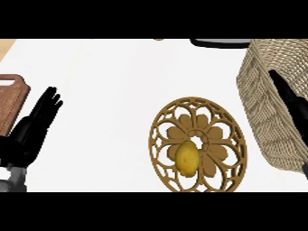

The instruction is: Pick the lemon from the placemat and place it in the basket

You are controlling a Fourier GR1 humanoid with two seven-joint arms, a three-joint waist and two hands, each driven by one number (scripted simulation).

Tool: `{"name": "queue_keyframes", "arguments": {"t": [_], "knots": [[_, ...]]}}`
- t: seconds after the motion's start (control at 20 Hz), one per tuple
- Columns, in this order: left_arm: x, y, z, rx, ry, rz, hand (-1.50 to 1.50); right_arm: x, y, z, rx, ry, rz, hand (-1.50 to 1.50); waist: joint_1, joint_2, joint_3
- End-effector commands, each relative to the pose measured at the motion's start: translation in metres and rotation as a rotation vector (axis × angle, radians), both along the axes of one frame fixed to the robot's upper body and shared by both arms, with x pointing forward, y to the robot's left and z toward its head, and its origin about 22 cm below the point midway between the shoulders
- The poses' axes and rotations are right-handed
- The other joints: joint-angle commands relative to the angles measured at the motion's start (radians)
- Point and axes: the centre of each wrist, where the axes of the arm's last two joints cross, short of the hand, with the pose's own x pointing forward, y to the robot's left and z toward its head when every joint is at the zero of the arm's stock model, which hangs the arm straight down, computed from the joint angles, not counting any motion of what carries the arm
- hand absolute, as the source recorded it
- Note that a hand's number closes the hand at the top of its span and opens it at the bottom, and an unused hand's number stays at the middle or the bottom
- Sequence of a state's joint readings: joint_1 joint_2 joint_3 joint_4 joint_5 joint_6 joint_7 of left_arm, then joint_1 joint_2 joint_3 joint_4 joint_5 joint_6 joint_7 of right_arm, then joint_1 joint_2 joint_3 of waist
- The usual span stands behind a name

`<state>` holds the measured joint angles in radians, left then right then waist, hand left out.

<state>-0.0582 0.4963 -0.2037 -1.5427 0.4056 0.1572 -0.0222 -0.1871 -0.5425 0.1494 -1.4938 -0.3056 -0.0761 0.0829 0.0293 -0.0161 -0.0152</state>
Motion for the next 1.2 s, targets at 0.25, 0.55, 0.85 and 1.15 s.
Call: {"name": "queue_keyframes", "arguments": {"t": [0.25, 0.55, 0.85, 1.15], "knots": [[0.017, 0.041, 0.012, 0.120, 0.075, 0.168, 0.00, 0.023, 0.025, 0.070, 0.342, -0.537, 0.017, 1.50, -0.030, 0.017, 0.019], [0.031, 0.021, 0.011, 0.075, 0.130, 0.112, 0.00, -0.023, 0.163, 0.031, -0.162, -0.651, 0.337, -1.50, -0.020, 0.014, 0.012], [0.040, 0.004, 0.010, 0.065, 0.150, 0.129, 0.00, -0.024, 0.253, 0.055, -0.217, -0.543, 0.183, -1.50, -0.029, 0.011, 0.012], [0.029, 0.029, 0.004, 0.078, 0.169, 0.147, 0.00, -0.018, 0.255, 0.106, -0.529, -0.275, 0.142, -1.50, -0.049, -0.007, 0.007]]}}
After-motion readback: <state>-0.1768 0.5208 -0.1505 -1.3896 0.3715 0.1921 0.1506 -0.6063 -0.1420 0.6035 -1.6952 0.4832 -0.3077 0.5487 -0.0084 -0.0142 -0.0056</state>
